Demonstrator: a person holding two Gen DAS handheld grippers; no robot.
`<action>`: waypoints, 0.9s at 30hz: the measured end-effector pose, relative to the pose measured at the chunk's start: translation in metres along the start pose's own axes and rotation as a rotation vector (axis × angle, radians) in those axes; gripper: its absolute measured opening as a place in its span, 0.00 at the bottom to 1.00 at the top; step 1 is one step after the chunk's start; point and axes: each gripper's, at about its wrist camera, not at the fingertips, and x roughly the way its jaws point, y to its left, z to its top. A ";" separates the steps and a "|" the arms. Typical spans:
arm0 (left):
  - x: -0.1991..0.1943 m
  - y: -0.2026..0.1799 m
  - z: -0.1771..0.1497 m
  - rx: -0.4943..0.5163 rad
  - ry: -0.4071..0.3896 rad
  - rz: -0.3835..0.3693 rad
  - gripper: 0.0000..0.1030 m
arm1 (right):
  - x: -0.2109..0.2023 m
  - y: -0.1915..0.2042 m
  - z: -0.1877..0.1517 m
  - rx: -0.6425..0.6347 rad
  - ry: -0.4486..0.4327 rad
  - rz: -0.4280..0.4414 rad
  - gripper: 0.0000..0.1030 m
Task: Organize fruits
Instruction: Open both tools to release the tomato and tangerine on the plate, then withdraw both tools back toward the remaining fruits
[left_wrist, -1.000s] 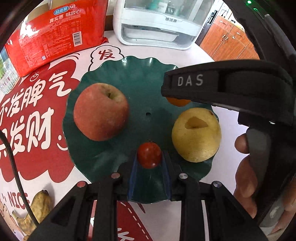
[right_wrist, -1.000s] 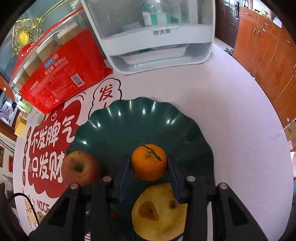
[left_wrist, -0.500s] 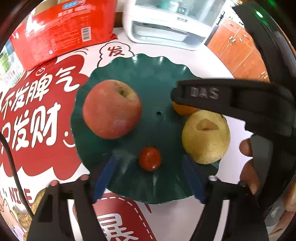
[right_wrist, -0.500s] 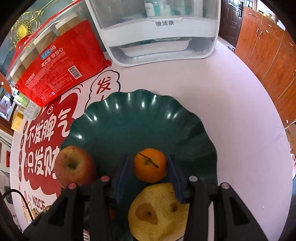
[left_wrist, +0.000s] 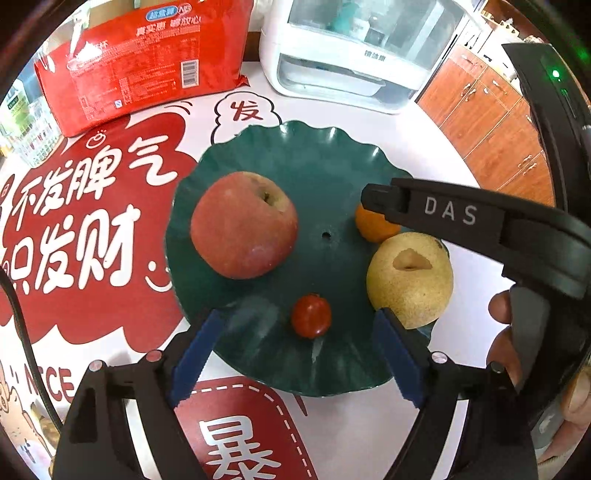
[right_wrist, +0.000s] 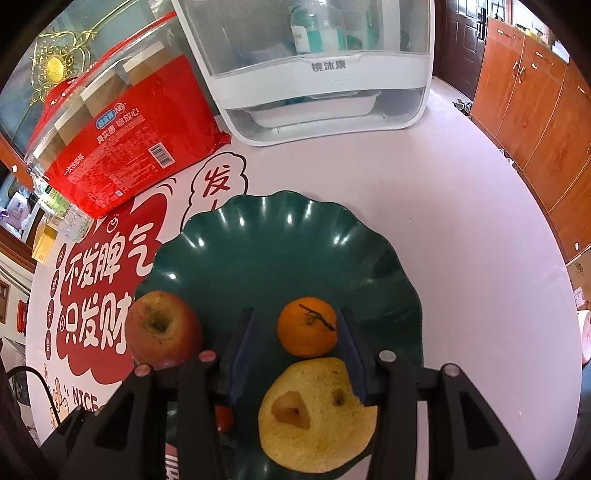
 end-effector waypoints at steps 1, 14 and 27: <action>-0.002 0.000 0.000 0.001 -0.003 0.001 0.82 | -0.002 0.001 0.000 0.000 -0.002 0.004 0.43; -0.050 -0.005 0.001 0.005 -0.072 0.006 0.84 | -0.050 0.012 -0.001 -0.012 -0.066 0.013 0.43; -0.149 -0.007 -0.015 0.027 -0.206 0.041 0.88 | -0.149 0.033 -0.024 -0.066 -0.207 0.051 0.50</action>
